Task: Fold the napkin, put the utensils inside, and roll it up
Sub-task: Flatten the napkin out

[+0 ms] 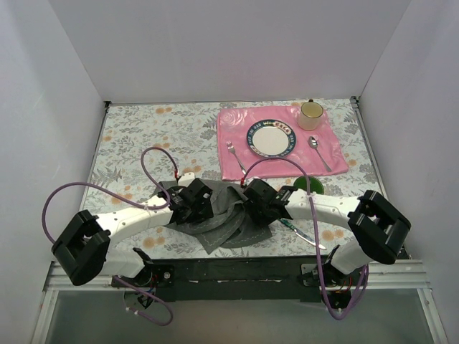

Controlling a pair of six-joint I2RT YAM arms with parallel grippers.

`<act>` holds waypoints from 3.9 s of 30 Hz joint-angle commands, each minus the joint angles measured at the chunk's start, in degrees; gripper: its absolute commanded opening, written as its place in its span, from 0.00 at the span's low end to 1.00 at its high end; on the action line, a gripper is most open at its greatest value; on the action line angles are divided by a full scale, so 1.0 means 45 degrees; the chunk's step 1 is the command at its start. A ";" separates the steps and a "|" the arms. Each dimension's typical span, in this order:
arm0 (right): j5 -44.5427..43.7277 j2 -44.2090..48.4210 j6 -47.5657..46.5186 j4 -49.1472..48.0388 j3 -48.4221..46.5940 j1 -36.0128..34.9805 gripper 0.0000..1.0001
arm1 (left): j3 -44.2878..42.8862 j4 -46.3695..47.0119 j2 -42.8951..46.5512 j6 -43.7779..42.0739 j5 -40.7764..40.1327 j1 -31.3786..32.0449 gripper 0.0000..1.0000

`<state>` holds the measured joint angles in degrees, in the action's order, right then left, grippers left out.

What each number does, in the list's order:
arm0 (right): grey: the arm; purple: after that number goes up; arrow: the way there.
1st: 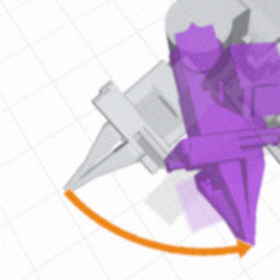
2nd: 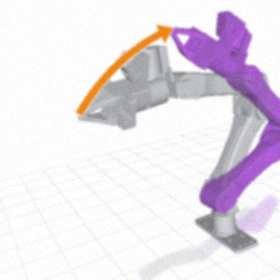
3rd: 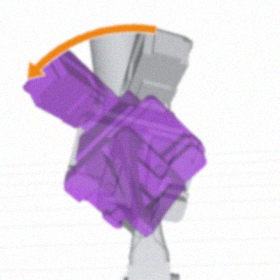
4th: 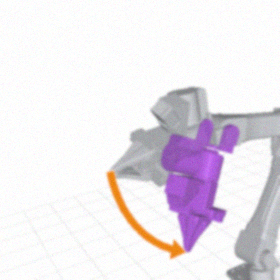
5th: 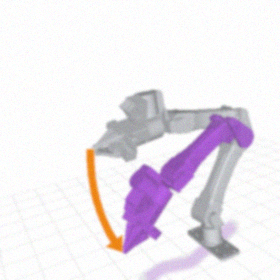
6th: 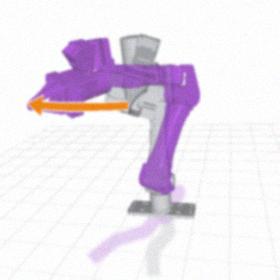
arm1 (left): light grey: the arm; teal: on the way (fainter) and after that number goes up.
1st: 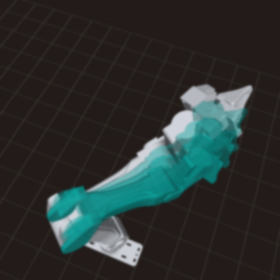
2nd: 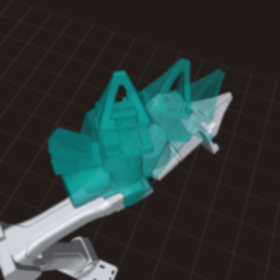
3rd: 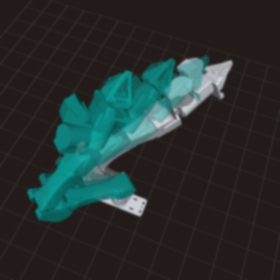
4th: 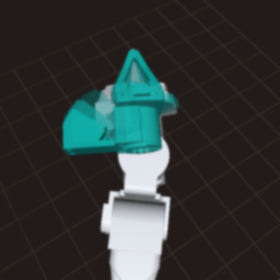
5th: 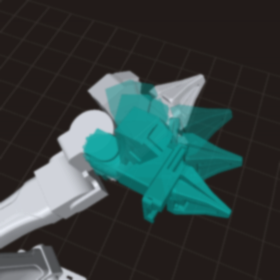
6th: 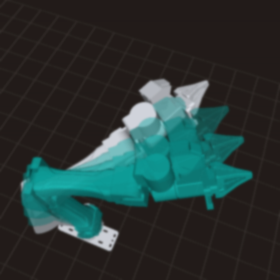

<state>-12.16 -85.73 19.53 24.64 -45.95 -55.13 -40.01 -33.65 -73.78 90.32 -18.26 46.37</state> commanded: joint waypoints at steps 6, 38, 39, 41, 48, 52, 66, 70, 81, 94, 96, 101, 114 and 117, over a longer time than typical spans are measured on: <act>-0.0246 -0.0265 0.0582 -0.1042 0.0739 -0.0189 0.49 | 0.0844 0.0895 -0.0305 0.0182 -0.0161 0.0047 0.40; -0.4405 -0.0498 -1.0431 -0.1882 -1.4489 -0.4406 0.01 | -1.0891 0.7130 0.5985 -1.8566 -0.7174 -0.1515 0.00; -0.4406 -0.0499 -1.0550 -0.1941 -1.4669 -0.4601 0.01 | -1.1320 0.7087 0.5966 -1.8839 -0.7134 -0.1515 0.00; -0.4290 -0.0421 -1.0687 -0.2136 -1.5059 -0.4935 0.01 | -1.1480 0.7418 0.6004 -2.0009 -0.7425 -0.1515 0.00; -0.4835 -0.0595 -1.0921 -0.3132 -1.5236 -0.4916 0.01 | -1.0135 0.8589 0.6512 -2.0970 -0.8261 -0.1262 0.00; -0.3825 -0.1725 -0.9445 -0.2218 -1.6055 -0.3128 0.01 | -0.7483 1.1216 0.6532 -2.1945 -0.8775 -0.0773 0.00; 0.1255 -0.7641 -0.8248 -0.3722 -1.6963 0.1957 0.01 | -0.7979 0.7242 -0.4630 -1.2493 -0.3656 -1.1024 0.00; 0.1084 -1.0763 -0.8557 -0.3387 -1.9667 0.2447 0.01 | -1.2095 0.5117 -0.8948 -1.2028 -0.3734 -1.2138 0.31; -0.0676 -1.0500 -0.6922 -0.2396 -1.9182 0.2936 0.99 | -1.6503 0.0256 -1.0385 -0.8378 -0.4460 -1.2023 0.98; 0.2545 -0.6595 -0.3269 0.0619 -1.2880 0.2136 0.78 | -0.3090 0.2165 -0.1558 -0.3607 0.2242 -1.1808 0.73; 0.3073 -0.6069 -0.3110 0.0404 -1.1496 0.1631 0.77 | -0.2440 0.2010 -0.0700 -0.3278 0.1659 -1.1828 0.73; 0.2121 -0.5850 -0.3343 -0.0143 -0.9829 0.0320 0.73 | -0.1228 0.1502 -0.0518 -0.2398 0.1733 -1.2080 0.67; 0.1492 -0.7392 -0.3169 -0.0164 -0.9515 -0.1419 0.66 | -0.0643 -0.1603 -0.2394 0.0570 0.2477 -1.6318 0.70; 0.1667 -0.7725 -0.2954 -0.0066 -0.9651 -0.1848 0.66 | -0.0212 -0.1780 -0.2122 0.1002 0.2009 -1.6866 0.70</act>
<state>-4.58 -118.41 4.56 25.12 -88.64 -60.14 -45.08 -35.79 -83.50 90.45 -7.09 -27.29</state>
